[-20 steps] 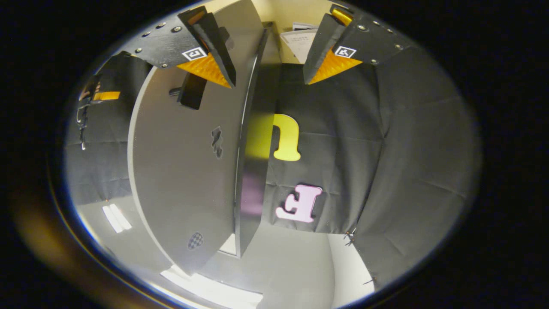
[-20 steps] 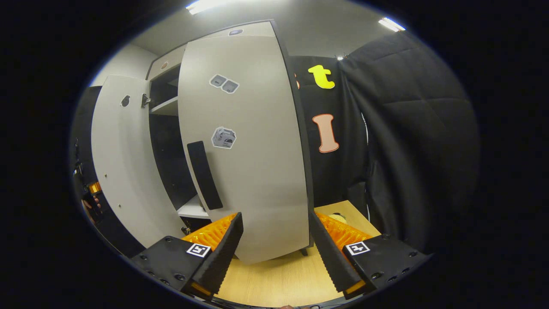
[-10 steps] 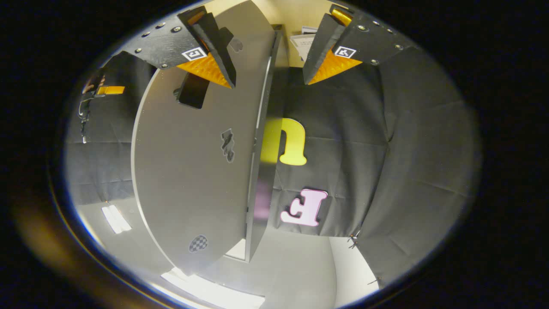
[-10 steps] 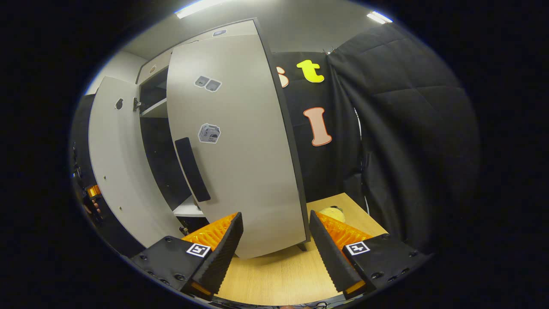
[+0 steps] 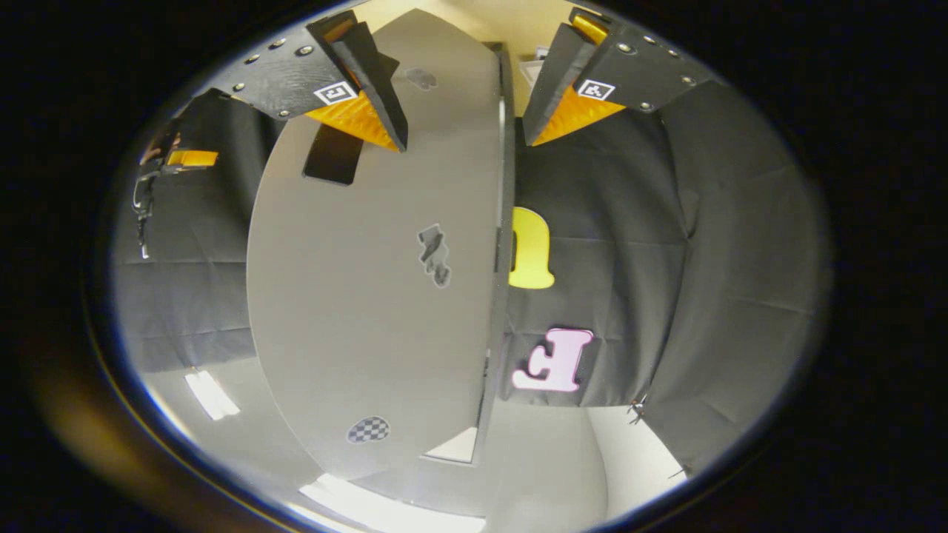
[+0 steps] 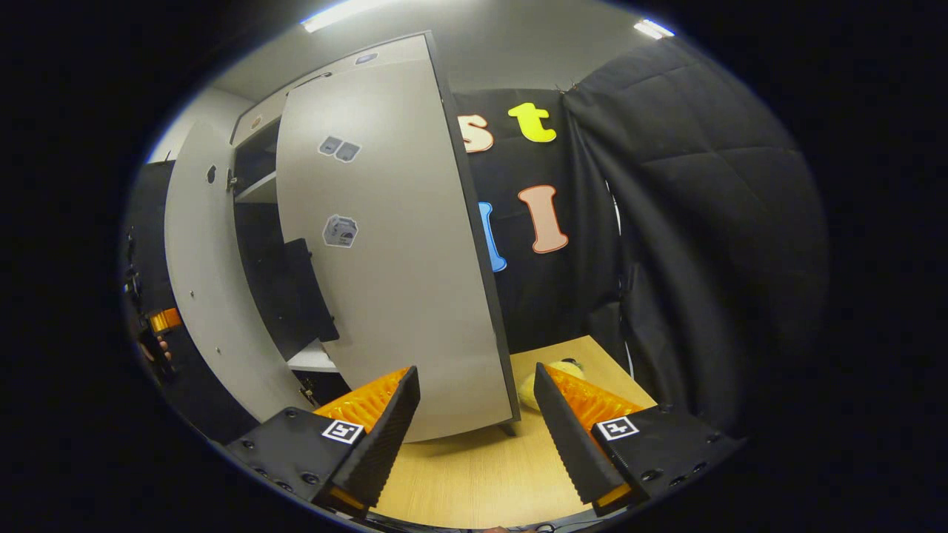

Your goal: Grab one shoe with the right hand and put it into the shoe cabinet, grab the other shoe with the left hand and put it into the shoe cabinet; then close the right door with the right hand and the left door with the left hand.

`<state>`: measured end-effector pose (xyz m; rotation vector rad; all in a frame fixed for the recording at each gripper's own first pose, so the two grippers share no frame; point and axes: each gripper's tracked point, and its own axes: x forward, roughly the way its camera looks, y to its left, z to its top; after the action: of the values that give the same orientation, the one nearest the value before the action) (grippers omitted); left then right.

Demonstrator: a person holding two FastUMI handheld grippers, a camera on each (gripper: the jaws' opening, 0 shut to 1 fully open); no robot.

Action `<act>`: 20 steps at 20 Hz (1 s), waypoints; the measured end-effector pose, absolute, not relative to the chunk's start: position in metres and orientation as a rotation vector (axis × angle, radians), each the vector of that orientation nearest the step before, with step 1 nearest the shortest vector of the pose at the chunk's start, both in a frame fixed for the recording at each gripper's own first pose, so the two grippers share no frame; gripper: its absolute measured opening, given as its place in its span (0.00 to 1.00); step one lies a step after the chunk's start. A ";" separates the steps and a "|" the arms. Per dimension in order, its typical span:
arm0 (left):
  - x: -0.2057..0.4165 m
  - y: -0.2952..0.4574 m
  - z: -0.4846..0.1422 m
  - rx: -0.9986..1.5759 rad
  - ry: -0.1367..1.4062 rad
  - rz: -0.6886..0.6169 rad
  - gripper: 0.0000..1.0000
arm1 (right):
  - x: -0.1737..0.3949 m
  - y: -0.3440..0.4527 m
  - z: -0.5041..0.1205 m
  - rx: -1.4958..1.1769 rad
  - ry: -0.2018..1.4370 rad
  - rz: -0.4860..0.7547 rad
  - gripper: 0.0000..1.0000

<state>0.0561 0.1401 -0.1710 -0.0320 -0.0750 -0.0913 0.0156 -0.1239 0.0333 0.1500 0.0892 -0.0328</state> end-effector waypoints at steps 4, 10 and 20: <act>0.084 0.085 -0.166 -0.064 -0.075 -0.099 0.87 | 0.022 -0.148 0.042 0.150 0.091 -0.024 0.98; 0.064 0.060 -0.139 0.015 -0.156 0.081 0.92 | 0.051 -0.185 0.068 0.074 0.055 -0.014 0.98; -0.003 0.061 -0.143 -0.100 -0.220 0.290 0.98 | 0.094 -0.164 0.093 0.030 -0.025 0.104 0.98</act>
<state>-0.0028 0.0608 -0.1430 -0.0995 -0.2196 0.2900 0.0935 -0.1644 0.0932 0.0299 -0.0255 0.1036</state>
